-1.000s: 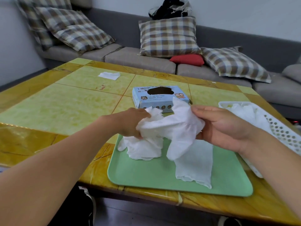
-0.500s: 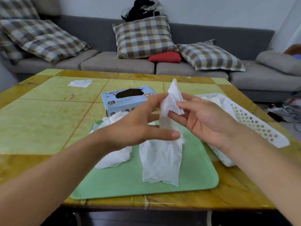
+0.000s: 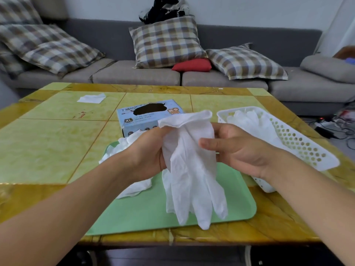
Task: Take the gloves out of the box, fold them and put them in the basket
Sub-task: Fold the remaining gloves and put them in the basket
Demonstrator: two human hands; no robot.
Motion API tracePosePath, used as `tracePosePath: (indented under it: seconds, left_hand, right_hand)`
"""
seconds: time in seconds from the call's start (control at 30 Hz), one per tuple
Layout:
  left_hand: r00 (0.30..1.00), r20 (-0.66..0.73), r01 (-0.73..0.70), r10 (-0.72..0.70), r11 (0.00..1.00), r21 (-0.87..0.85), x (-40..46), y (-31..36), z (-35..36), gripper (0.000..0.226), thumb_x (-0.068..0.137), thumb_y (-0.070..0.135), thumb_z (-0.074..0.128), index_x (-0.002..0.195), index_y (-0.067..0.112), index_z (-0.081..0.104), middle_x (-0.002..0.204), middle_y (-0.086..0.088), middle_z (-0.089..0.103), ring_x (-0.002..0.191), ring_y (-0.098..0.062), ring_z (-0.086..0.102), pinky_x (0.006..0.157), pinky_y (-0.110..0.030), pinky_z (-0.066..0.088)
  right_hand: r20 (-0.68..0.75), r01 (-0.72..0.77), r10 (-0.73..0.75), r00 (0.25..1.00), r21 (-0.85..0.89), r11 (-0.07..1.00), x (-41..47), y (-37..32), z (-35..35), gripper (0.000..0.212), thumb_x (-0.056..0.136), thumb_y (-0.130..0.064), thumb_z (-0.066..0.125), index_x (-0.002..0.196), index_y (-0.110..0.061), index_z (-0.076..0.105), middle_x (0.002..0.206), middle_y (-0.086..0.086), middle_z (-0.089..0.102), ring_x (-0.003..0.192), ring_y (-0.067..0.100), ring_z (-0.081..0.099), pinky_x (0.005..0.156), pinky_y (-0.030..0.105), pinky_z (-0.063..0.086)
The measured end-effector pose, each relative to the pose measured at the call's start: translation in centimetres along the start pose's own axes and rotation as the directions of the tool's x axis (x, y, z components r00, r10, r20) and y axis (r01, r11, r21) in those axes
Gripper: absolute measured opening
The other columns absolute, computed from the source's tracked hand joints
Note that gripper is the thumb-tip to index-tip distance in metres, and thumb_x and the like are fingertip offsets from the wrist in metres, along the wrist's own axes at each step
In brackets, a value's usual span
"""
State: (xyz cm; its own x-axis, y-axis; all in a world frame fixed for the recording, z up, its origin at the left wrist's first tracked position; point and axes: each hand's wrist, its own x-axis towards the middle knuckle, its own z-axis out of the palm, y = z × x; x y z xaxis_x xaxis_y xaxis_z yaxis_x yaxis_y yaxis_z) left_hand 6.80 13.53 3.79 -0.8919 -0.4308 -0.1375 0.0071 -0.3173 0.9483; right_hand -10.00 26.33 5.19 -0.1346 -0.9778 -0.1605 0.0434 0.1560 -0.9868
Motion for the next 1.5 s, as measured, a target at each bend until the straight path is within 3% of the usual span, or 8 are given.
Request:
tracePosePath:
  seconds: [0.17,0.33,0.57,0.73,0.87,1.03,1.23,1.5]
  left_hand:
    - [0.982,-0.181,-0.043,0.060,0.995,0.096,0.0,-0.1,0.0,0.021,0.102,0.022,0.053,0.104,0.017,0.074,0.111,-0.008,0.076,0.103,-0.028,0.072,0.097,-0.049,0.055]
    - [0.966,-0.256,0.043,0.020,0.970,0.240,-0.2,0.8,-1.2,0.018,0.100,0.023,0.058,0.099,0.020,0.076,0.082,-0.005,0.071,0.053,-0.016,0.059,0.045,-0.025,0.045]
    - [0.939,-0.219,0.313,-0.264,0.922,0.228,-0.2,0.4,-1.6,0.032,0.098,0.041,0.057,0.111,0.016,0.071,0.105,-0.010,0.077,0.094,-0.029,0.073,0.082,-0.042,0.059]
    - [0.870,-0.299,0.451,-0.392,0.878,0.159,1.9,-0.8,-2.2,0.033,0.099,0.035,0.059,0.117,0.008,0.069,0.100,-0.009,0.077,0.079,-0.023,0.072,0.068,-0.033,0.061]
    - [0.968,-0.196,-0.099,0.153,0.960,0.262,3.2,1.3,-1.6,0.031,0.104,0.027,0.050,0.117,0.008,0.070,0.111,-0.010,0.075,0.097,-0.021,0.070,0.084,-0.032,0.056]
    - [0.648,0.132,-0.564,0.750,0.356,0.745,2.4,3.6,-2.4,0.029,0.103,0.007,0.053,0.118,0.026,0.068,0.107,0.023,0.072,0.105,0.004,0.066,0.090,-0.019,0.052]
    - [0.938,0.188,-0.277,0.290,0.307,0.910,2.5,-3.9,-6.9,0.030,0.096,0.009,0.063,0.116,0.029,0.074,0.126,0.019,0.065,0.121,0.007,0.056,0.107,-0.016,0.042]
    - [0.860,0.404,-0.445,0.311,0.071,0.893,2.2,-4.0,-6.1,0.031,0.090,0.007,0.070,0.108,0.031,0.078,0.117,0.013,0.064,0.098,0.005,0.051,0.085,-0.007,0.036]
  right_hand:
    - [-0.255,0.077,-0.044,0.966,0.120,0.990,0.6,0.4,0.8,0.015,0.094,-0.018,0.064,0.103,-0.017,0.077,0.097,0.005,0.075,0.079,0.019,0.069,0.066,0.033,0.058]
    - [-0.248,-0.012,0.090,0.965,0.298,0.954,0.0,0.0,0.5,0.023,0.099,-0.016,0.057,0.114,-0.008,0.073,0.105,0.010,0.075,0.090,0.021,0.070,0.074,0.031,0.057]
    - [-0.175,-0.246,0.314,0.933,0.328,0.912,1.0,2.1,0.6,0.040,0.087,-0.024,0.071,0.121,-0.003,0.070,0.117,0.015,0.074,0.102,0.027,0.071,0.087,0.038,0.059]
    - [-0.189,-0.388,0.435,0.880,0.241,0.889,3.1,3.5,0.6,0.021,0.098,-0.015,0.062,0.112,-0.002,0.069,0.099,0.011,0.076,0.083,0.023,0.070,0.076,0.034,0.060]
    - [-0.327,0.157,-0.094,0.940,0.171,0.973,3.8,0.2,-0.4,0.023,0.102,-0.011,0.054,0.116,0.003,0.067,0.107,0.017,0.075,0.086,0.022,0.072,0.077,0.035,0.063]
    - [-0.207,0.613,-0.789,0.579,-0.527,0.588,2.2,-1.7,-1.0,0.011,0.094,-0.010,0.070,0.101,-0.018,0.072,0.093,-0.012,0.075,0.092,0.006,0.071,0.084,0.022,0.053]
    - [-0.148,0.186,-0.410,0.900,-0.721,0.668,2.5,6.3,-1.5,0.019,0.083,-0.001,0.078,0.086,-0.019,0.080,0.086,-0.009,0.078,0.086,0.005,0.071,0.085,0.027,0.055]
    - [0.089,0.251,-0.336,0.937,-0.844,0.475,0.3,4.0,0.0,0.018,0.084,-0.008,0.072,0.088,-0.024,0.079,0.084,-0.016,0.073,0.083,0.000,0.067,0.066,0.009,0.046]
